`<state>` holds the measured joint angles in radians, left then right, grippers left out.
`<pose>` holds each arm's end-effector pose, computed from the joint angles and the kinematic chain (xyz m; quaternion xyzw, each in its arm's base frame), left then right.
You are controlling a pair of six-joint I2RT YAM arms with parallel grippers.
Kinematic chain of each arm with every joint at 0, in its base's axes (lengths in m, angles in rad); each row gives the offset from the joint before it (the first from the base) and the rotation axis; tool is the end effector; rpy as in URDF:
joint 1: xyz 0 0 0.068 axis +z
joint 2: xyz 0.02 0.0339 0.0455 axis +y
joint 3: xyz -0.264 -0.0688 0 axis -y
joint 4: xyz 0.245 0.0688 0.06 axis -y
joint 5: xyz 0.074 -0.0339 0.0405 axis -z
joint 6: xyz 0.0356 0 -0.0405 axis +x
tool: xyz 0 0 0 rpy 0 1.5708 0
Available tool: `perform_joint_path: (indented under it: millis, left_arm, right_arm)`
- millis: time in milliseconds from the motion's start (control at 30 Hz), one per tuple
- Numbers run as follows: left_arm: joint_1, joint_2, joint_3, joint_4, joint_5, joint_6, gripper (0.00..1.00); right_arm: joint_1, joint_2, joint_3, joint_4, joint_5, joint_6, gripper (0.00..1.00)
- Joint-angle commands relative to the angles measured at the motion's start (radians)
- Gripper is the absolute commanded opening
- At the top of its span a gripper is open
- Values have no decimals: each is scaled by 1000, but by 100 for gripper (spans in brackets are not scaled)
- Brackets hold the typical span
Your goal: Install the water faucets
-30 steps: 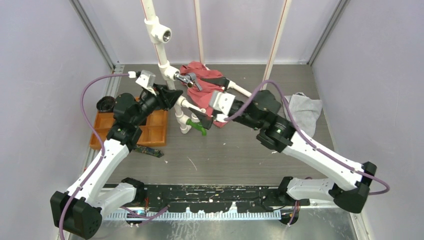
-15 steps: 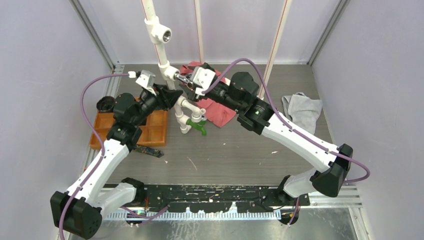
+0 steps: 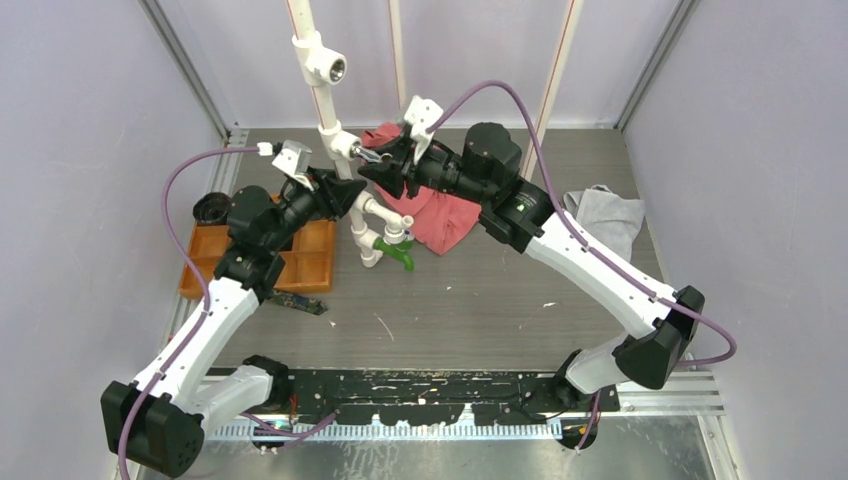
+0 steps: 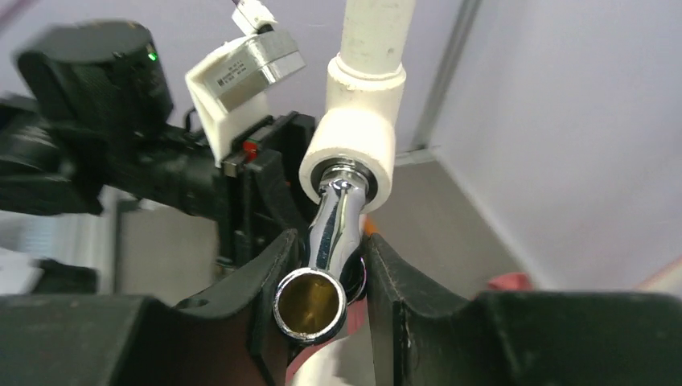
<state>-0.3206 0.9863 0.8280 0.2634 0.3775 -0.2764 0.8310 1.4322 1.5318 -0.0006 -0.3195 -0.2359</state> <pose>0.2163 -0.0856 0.3655 0.1539 0.6539 -0.3347 0.6609 0.2133 0.2503 0.4697 -0.4385 0.5107 0.3166 0.6683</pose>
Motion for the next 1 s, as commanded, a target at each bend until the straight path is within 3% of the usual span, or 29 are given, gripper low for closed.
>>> perform_joint_path:
  millis: [0,100,167,367,400,433,500,533,633,767,833,967]
  left_arm:
    - [-1,-18,12,-2,26,-113,0]
    - [0,-22,12,-1,31,-115,0]
    - [-1,-21,14,-2,32,-114,0]
    - [-1,-18,11,0,31,-115,0]
    - [0,-19,9,2,31,-116,0]
    - [-1,-18,7,4,31,-118,0]
    - [0,-18,5,6,31,-119,0]
    - [-1,-17,6,7,31,-119,0]
    - [-1,-13,6,10,32,-122,0]
    - [0,-10,5,12,32,-122,0]
    - [0,-7,6,16,32,-122,0]
    - [-2,-1,13,17,33,-122,0]
  right_arm:
    - [-143,5,82,94,-204,586,11]
    - [-195,37,63,197,-330,1011,8]
    - [-205,51,7,354,-394,1256,7]
    - [-205,62,-176,691,-327,1723,1]
    - [-205,59,-197,728,-314,1760,10]
    - [-206,51,-211,735,-302,1766,25]
    - [-206,19,-211,645,-271,1685,55]
    - [-205,-3,-199,563,-246,1614,65]
    - [-205,-93,-180,361,-140,1366,84]
    - [-205,-205,-196,188,37,1118,99]
    - [-206,-256,-191,108,122,972,100]
    - [-187,-350,-219,135,75,472,100]
